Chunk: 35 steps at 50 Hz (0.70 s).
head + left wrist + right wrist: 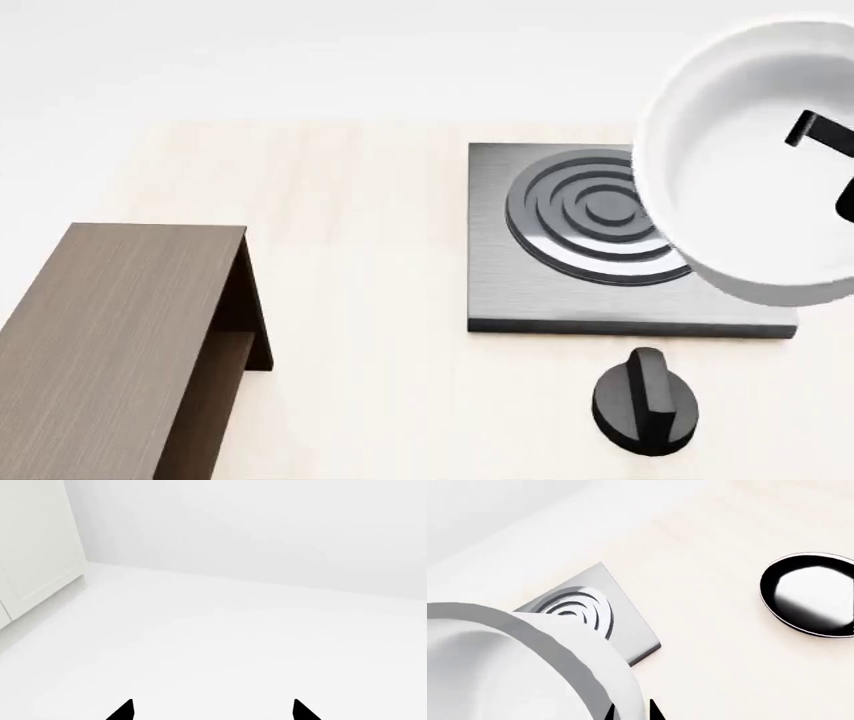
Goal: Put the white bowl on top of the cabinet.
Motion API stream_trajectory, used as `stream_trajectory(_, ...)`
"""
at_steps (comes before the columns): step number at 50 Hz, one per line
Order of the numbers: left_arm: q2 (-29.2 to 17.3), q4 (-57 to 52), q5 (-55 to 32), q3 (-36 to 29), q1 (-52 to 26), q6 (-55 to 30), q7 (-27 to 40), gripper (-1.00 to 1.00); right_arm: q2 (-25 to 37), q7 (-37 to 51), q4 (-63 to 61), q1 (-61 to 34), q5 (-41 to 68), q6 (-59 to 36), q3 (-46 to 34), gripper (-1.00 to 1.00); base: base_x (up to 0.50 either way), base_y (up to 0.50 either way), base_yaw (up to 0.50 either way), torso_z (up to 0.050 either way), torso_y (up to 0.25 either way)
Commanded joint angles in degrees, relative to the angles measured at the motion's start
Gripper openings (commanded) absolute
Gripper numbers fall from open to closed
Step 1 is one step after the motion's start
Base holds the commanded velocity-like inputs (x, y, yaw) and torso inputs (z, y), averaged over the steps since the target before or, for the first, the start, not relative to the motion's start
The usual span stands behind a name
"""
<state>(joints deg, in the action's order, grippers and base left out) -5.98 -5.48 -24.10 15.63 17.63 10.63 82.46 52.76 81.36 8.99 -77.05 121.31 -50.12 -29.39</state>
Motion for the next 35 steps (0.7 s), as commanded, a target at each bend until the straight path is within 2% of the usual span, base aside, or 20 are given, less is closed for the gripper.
stream_trajectory(1,0.0,0.0,-0.3,0.0,0.0,0.2,0.0,1.00,-10.8,-5.6,12.0,-13.5,-7.9,-4.4,-5.6,-1.00,0.00,0.00,0.00,0.000,0.000)
stream_trajectory(7,-0.1,0.3,-0.6,0.1,0.1,0.5,-0.2,1.00,-17.4,-11.4,18.6,-17.3,-12.3,-5.2,-8.8,-1.00,0.00,0.00,0.00,0.000,0.000)
stream_trajectory(15,-0.1,0.3,-0.7,0.0,0.1,0.6,-0.1,1.00,-23.2,-17.7,27.2,-22.4,-17.3,-6.2,-12.4,-1.00,0.00,0.00,0.00,0.000,0.001)
stream_trajectory(35,-0.2,0.7,-1.4,0.0,0.1,1.1,-0.5,1.00,-34.5,-35.4,44.4,-29.1,-27.1,-6.9,-20.4,-1.00,0.00,0.00,0.00,0.001,0.001)
